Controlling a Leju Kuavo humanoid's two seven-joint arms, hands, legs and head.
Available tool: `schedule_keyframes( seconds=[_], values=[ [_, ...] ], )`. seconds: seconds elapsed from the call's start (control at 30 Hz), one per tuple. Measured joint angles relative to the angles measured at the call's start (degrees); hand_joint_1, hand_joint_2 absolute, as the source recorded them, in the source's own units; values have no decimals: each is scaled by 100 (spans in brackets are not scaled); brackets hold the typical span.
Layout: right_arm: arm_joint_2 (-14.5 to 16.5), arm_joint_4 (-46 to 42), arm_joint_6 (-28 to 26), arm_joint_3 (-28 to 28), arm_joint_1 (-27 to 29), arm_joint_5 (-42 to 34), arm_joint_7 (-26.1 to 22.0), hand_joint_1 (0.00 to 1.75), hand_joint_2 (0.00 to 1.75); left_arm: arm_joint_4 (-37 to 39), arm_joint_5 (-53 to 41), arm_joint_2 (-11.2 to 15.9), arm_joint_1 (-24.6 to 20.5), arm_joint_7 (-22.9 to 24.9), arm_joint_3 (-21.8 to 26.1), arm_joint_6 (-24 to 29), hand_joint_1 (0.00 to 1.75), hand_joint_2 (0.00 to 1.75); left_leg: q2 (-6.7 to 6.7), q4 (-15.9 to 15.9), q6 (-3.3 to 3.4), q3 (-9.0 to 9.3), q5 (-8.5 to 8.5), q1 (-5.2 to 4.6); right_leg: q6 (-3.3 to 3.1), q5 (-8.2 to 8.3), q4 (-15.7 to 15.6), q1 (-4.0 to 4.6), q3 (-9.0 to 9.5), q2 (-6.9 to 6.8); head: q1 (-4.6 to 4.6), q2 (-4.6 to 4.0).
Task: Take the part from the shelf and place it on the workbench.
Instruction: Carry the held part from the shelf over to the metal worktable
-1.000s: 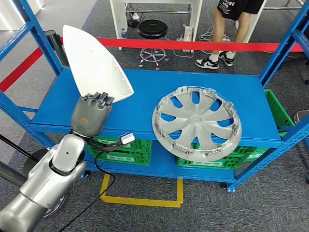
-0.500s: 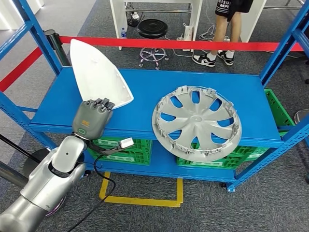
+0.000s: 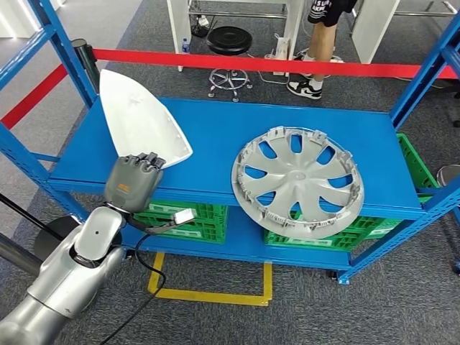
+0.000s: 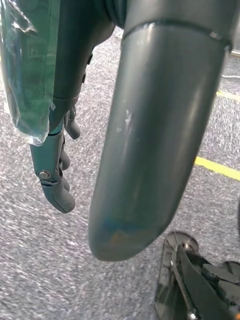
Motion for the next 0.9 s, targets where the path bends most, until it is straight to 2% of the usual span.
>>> schedule_keyframes(
  seconds=[0.03,0.07,0.1,0.13,0.2,0.23,0.27,0.33,0.4,0.43,0.5,0.53,0.57,0.6,0.63,0.67,0.73,0.77,0.8,0.83,0.9],
  values=[
    [-3,8,-2,5,0,2,0,0,0,10,-10,1,12,0,3,-1,175,175,1,3,2,-30,15,-1,22,-182,399,-12,-173,0,7,0],
    [-7,15,-4,7,1,4,0,0,0,21,-16,2,27,0,3,-5,175,175,2,6,-4,-56,30,-2,46,-284,714,-26,-306,0,7,0],
    [-12,22,-7,9,2,5,0,0,0,32,-19,3,43,2,3,-12,175,175,3,12,-17,-82,46,0,68,-273,850,-42,-357,-1,7,0],
    [-20,26,-14,11,2,5,0,0,0,39,-22,4,55,7,3,-24,175,175,3,24,-34,-105,61,6,92,-144,751,-62,-295,-4,8,0],
    [-39,30,-25,16,-9,6,0,0,0,44,-27,6,66,22,7,-46,175,175,1,76,-85,-156,76,28,148,226,68,-111,64,-12,8,0],
    [-43,40,-28,20,-19,6,0,0,0,45,-28,10,64,32,13,-55,175,175,-3,118,-120,-198,83,30,163,349,-262,-119,242,-6,18,-1],
    [-44,50,-29,24,-30,6,2,0,0,45,-30,15,65,40,19,-60,175,175,-8,157,-163,-241,98,22,162,402,-472,-121,345,5,26,-1],
    [-43,70,-30,30,-42,5,8,0,0,45,-30,46,79,66,30,-70,175,175,-18,207,-246,-319,154,8,108,412,-540,-99,349,30,31,-1],
    [-44,75,-33,32,-42,4,18,0,0,45,-26,108,108,91,43,-79,175,175,-22,246,-307,-377,135,29,3,455,-517,-93,260,28,18,0],
    [-45,77,-38,33,-45,4,22,0,0,45,-22,142,121,97,55,-82,175,175,-23,346,-329,-430,15,41,-64,494,-513,-87,215,25,13,0],
    [-46,79,-46,38,-62,3,26,0,0,44,-15,206,140,101,85,-83,175,175,-26,895,-353,-629,-475,53,-193,585,-515,-58,102,21,-2,0],
    [-46,79,-49,41,-66,3,26,0,0,43,-14,232,151,102,102,-83,175,175,-26,1270,-350,-743,-730,52,-234,630,-515,-34,43,20,-5,0],
    [-46,80,-50,43,-67,3,26,0,0,43,-12,257,166,102,122,-84,175,175,-28,1624,-338,-828,-911,49,-264,679,-513,-3,-23,19,-7,0],
    [-46,81,-50,45,-67,3,26,0,0,40,-10,277,184,103,141,-90,175,175,-30,1838,-313,-847,-968,42,-282,729,-510,28,-89,17,-6,0],
    [-46,82,-50,46,-68,3,27,0,0,35,-8,295,204,103,161,-97,175,175,-32,1869,-277,-780,-906,27,-293,779,-509,56,-156,17,-4,0],
    [-46,84,-50,48,-69,2,28,0,0,26,-5,311,221,103,181,-105,175,175,-33,1725,-230,-623,-769,2,-300,833,-507,80,-225,16,-3,0],
    [-45,91,-51,49,-74,-1,37,0,0,-11,-2,335,229,102,220,-115,175,175,-36,1003,-114,-83,-530,-78,-300,930,-505,105,-328,18,-2,0],
    [-44,96,-52,50,-77,-2,40,0,0,-36,6,344,222,102,240,-117,175,175,-37,608,-66,187,-508,-114,-295,971,-503,114,-363,17,-3,0],
    [-42,102,-52,50,-82,-4,43,0,0,-60,22,352,211,101,264,-120,175,175,-38,317,-38,372,-522,-143,-281,1021,-507,115,-388,13,-2,0],
    [-41,108,-52,51,-85,-7,45,0,0,-79,52,362,204,99,284,-134,175,175,-39,147,-22,465,-544,-164,-262,1074,-516,112,-406,8,-4,0],
    [-42,115,-52,51,-84,-20,55,0,0,-106,178,378,220,79,319,-197,175,175,-31,48,-8,442,-461,-165,-210,1166,-541,97,-435,2,-4,0]
  ],
)
